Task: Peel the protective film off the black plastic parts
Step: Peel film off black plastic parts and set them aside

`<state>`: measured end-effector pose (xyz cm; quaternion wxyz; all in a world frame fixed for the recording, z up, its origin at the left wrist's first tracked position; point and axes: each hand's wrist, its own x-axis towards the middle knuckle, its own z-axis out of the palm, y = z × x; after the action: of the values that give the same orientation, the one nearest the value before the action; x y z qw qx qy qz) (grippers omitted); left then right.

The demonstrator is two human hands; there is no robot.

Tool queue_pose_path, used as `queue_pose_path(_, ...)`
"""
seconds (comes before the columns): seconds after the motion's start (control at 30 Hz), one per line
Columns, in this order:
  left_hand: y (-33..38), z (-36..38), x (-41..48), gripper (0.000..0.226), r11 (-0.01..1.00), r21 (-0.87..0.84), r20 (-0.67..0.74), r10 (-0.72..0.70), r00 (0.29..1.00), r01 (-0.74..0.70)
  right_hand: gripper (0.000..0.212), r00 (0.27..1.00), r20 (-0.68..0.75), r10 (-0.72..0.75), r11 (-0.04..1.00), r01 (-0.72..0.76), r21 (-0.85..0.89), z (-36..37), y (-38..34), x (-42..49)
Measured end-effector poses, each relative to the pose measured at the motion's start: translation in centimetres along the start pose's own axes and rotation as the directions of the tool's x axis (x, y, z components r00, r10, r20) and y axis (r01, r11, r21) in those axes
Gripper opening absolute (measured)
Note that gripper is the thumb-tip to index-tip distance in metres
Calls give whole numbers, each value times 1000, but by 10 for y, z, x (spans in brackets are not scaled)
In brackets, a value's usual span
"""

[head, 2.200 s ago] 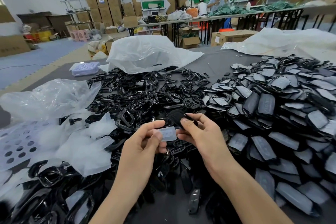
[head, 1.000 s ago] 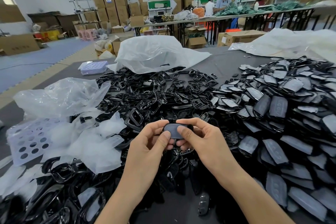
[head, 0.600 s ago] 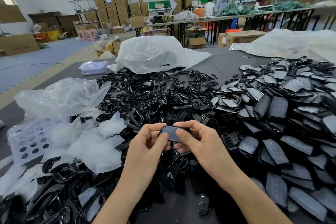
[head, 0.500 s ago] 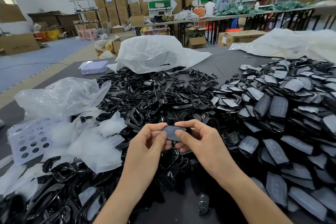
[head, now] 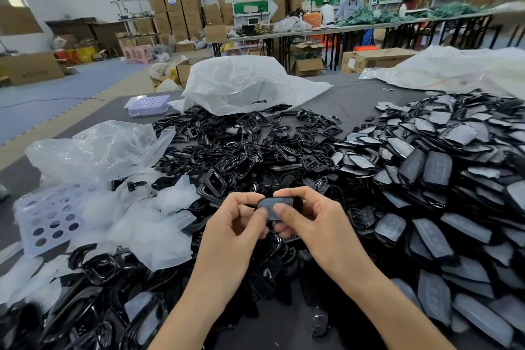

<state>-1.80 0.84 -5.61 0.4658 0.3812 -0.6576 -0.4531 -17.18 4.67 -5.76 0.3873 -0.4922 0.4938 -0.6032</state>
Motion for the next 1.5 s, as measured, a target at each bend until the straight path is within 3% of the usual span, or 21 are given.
queue_pose_path(0.27,1,4,-2,13,998,-37,-10,-55,998,54,18,999,-13,33,996,-31,88,2,0,1)
queue_pose_path(0.6,3,4,-5,24,994,64,-30,90,995,-88,27,986,24,163,931,-162,328,7,0,2)
queue_pose_path(0.83,5,8,-11,32,986,95,7,136,991,-136,30,980,73,183,930,-197,310,6,0,5)
queue_pose_path(1.13,6,8,-13,35,969,147,10,201,979,-201,11,983,57,174,944,-183,275,2,-5,4)
queue_pose_path(1.23,6,6,-15,26,903,311,19,306,952,-296,13,987,-12,160,951,-150,271,1,-7,4)
queue_pose_path(1.33,5,6,-17,27,759,501,145,400,905,-416,15,985,-86,147,951,-117,288,-2,-9,5)
queue_pose_path(1.5,5,15,-25,32,647,555,344,394,852,-523,27,976,-146,162,955,-118,272,-2,-7,3)
